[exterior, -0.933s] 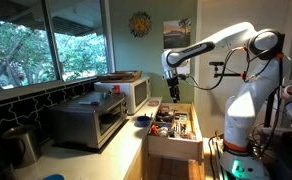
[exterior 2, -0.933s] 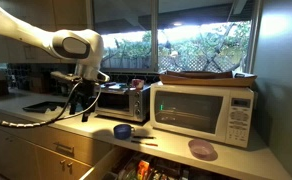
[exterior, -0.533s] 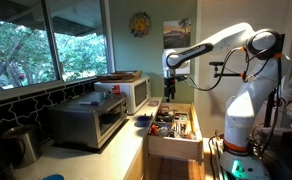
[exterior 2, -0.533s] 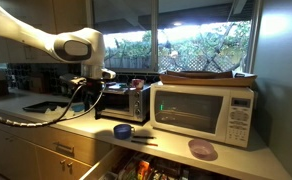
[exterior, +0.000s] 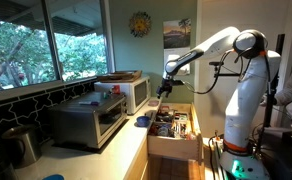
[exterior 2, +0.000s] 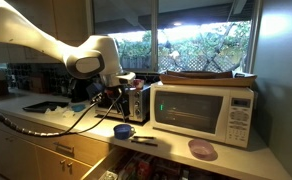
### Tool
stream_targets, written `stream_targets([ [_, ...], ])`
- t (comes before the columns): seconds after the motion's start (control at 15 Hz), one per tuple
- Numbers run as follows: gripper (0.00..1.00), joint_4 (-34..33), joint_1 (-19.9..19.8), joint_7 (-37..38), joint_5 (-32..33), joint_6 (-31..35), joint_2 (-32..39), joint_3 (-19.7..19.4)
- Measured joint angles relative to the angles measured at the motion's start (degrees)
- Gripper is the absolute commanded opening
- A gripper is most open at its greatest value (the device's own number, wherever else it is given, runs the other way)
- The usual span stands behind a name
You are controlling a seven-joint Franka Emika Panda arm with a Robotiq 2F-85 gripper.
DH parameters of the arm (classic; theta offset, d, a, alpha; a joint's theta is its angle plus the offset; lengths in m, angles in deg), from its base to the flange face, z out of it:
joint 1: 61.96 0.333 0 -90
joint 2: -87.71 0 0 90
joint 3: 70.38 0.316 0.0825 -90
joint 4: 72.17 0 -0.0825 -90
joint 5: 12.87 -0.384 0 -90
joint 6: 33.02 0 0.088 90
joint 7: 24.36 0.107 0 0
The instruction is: Pick up the pen at the edge of the kitchen counter and put it on the gray oven
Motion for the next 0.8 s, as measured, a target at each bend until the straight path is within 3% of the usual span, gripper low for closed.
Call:
stream_targets([
  [0.33, 1.0, -0.2, -0.3, -0.2, -0.2, 0.3, 0.5, 0.5],
  [0.47, 1.0, -0.5, -0.7, 3.1, -0.4, 0.3, 1.2, 0.6],
  [0.8, 1.0, -4.4, -2.0, 11.3, -6.0, 5.4, 12.6, -0.6],
])
